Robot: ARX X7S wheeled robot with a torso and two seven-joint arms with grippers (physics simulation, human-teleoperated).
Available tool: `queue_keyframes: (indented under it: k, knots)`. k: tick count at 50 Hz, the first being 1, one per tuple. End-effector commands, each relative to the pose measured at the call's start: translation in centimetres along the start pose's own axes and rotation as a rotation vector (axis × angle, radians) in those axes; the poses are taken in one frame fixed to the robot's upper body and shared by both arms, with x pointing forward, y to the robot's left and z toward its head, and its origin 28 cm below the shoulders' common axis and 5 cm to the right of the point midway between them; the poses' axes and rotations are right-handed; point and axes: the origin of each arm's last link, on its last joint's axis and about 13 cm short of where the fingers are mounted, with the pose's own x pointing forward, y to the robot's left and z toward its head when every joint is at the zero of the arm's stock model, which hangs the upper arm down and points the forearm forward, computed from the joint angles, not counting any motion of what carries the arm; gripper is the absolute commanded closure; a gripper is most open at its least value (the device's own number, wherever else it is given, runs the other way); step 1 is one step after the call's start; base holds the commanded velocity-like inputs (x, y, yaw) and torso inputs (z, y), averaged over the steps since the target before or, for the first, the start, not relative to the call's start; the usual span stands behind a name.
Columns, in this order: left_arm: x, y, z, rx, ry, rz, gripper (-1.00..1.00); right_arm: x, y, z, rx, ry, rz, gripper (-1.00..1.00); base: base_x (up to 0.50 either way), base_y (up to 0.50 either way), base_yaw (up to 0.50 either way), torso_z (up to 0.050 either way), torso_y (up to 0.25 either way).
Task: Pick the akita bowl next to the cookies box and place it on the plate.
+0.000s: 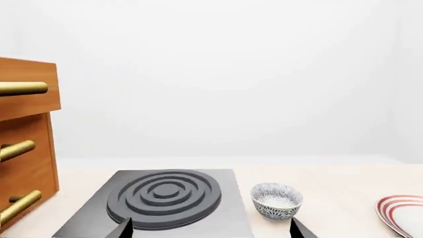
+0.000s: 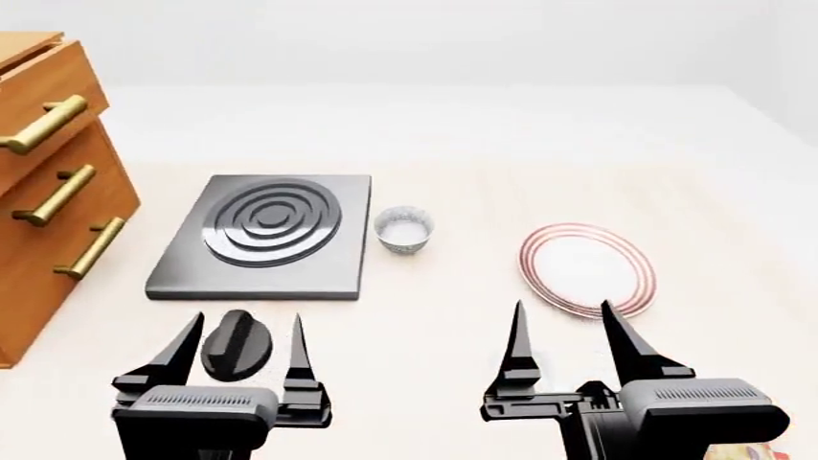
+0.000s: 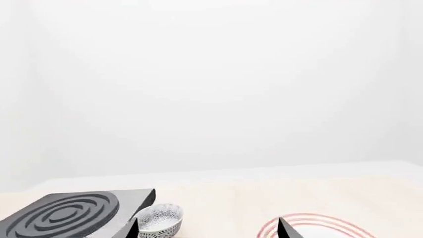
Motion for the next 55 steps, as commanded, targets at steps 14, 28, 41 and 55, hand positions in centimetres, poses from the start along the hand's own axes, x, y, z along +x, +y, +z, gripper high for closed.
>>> queue_keyframes:
  k: [14, 28, 41, 55]
  knots:
    - [0.04, -0.06, 0.03, -0.002, 0.002, -0.006, -1.00, -0.06, 0.09, -0.05, 0.002, 0.003, 0.011, -1.00, 0.00, -0.50, 0.00, 0.000, 0.000]
    - [0.00, -0.05, 0.07, -0.002, 0.000, -0.008, -1.00, -0.12, 0.11, -0.06, 0.005, 0.004, 0.014, -1.00, 0.00, -0.50, 0.00, 0.000, 0.000]
    - [0.05, -0.05, -0.01, -0.001, -0.001, -0.007, -1.00, -0.07, 0.05, -0.11, 0.006, 0.008, 0.013, -1.00, 0.00, -0.50, 0.00, 0.000, 0.000]
    - [-0.04, -0.04, 0.05, -0.003, -0.001, -0.007, -1.00, -0.25, 0.14, 0.00, 0.011, -0.008, 0.013, -1.00, 0.00, -0.36, 0.00, 0.000, 0.000]
